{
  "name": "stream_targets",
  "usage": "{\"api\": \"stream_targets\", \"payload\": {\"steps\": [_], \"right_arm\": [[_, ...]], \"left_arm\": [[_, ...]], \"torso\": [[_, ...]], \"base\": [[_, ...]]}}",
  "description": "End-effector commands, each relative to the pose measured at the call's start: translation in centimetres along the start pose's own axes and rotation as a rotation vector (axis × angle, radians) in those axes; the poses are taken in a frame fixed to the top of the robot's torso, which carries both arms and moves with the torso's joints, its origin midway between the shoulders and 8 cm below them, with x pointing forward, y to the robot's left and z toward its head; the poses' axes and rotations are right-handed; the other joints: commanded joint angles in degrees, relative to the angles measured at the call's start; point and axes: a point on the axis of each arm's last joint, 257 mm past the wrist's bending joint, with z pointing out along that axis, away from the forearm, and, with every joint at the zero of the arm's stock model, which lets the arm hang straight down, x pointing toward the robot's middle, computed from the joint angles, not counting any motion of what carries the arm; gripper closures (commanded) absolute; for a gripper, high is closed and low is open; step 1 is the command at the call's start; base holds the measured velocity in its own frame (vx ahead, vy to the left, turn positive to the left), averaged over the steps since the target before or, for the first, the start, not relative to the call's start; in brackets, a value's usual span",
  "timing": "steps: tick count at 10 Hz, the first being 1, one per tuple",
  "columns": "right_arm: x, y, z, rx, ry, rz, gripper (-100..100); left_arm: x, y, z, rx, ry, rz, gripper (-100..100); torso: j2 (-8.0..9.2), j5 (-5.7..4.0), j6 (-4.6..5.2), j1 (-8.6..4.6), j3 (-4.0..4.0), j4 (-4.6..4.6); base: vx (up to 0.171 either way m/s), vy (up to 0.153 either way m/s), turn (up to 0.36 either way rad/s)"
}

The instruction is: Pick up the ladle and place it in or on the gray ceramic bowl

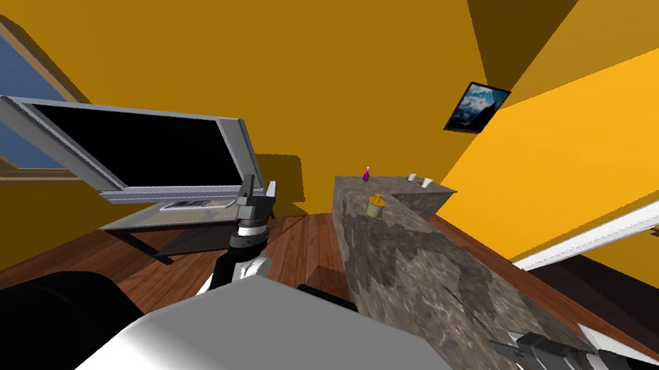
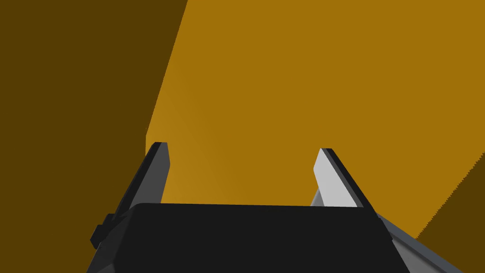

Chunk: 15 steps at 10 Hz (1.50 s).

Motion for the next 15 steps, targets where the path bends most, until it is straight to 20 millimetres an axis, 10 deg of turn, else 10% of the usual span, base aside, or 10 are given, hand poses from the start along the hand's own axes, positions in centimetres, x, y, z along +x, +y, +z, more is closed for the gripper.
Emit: {"api": "stream_targets", "payload": {"steps": [1,3,4,8,9,10,12,13,14,15], "right_arm": [[0.7,0.0,1.1,0.004,-0.003,0.006,-100],[1.0,0.0,1.6,0.003,-0.004,0.010,-100],[1.0,0.0,1.7,0.005,-0.004,0.009,100],[1.0,-0.1,1.6,0.006,-0.005,0.010,100],[1.0,-0.1,1.6,0.006,-0.005,0.010,0],[0.5,0.0,0.7,0.003,-0.002,0.004,100],[0.4,-0.1,0.5,0.003,-0.002,0.003,100],[0.4,-0.1,0.4,0.003,-0.001,0.003,0],[-1.3,-1.5,-1.2,0.037,-0.024,-0.005,100],[-2.2,-2.5,-2.4,0.063,-0.036,-0.005,100]], "left_arm": [[0.0,0.0,0.0,0.000,0.000,0.000,0],[0.0,0.0,0.0,0.000,0.000,0.000,0],[0.0,0.0,0.0,0.000,0.000,0.000,0],[0.0,0.0,0.0,0.000,0.000,0.000,0],[0.0,0.0,0.0,0.000,0.000,0.000,0],[0.0,0.0,0.0,0.000,0.000,0.000,0],[0.0,0.0,0.0,0.000,0.000,0.000,0],[0.0,0.0,0.0,0.000,0.000,0.000,0],[0.0,0.0,0.0,0.000,0.000,0.000,0],[0.0,0.0,0.0,0.000,0.000,0.000,0]], "torso": [[0.00,0.00,0.00,0.00,0.00,0.00],[-0.04,0.00,-0.01,0.06,-0.02,-0.01],[-0.01,0.02,0.00,0.06,-0.01,0.00],[0.03,-0.01,-0.02,0.04,0.01,0.00],[0.03,-0.01,-0.02,0.04,0.01,0.00],[0.03,0.00,-0.02,0.04,0.01,0.00],[0.12,0.03,0.03,0.04,0.07,0.02],[0.09,-0.01,-0.01,0.04,0.05,0.01],[0.06,0.00,-0.01,0.04,0.03,0.00],[0.16,0.10,-0.10,0.24,0.10,0.05]], "base": [[0.010,0.007,0.069],[0.014,0.010,0.049],[0.000,0.000,0.000],[0.000,0.000,0.000],[0.000,0.000,0.000],[-0.006,-0.005,-0.072],[-0.010,-0.007,-0.044],[0.000,0.000,0.000],[-0.055,0.049,0.089],[-0.101,0.060,0.111]]}}
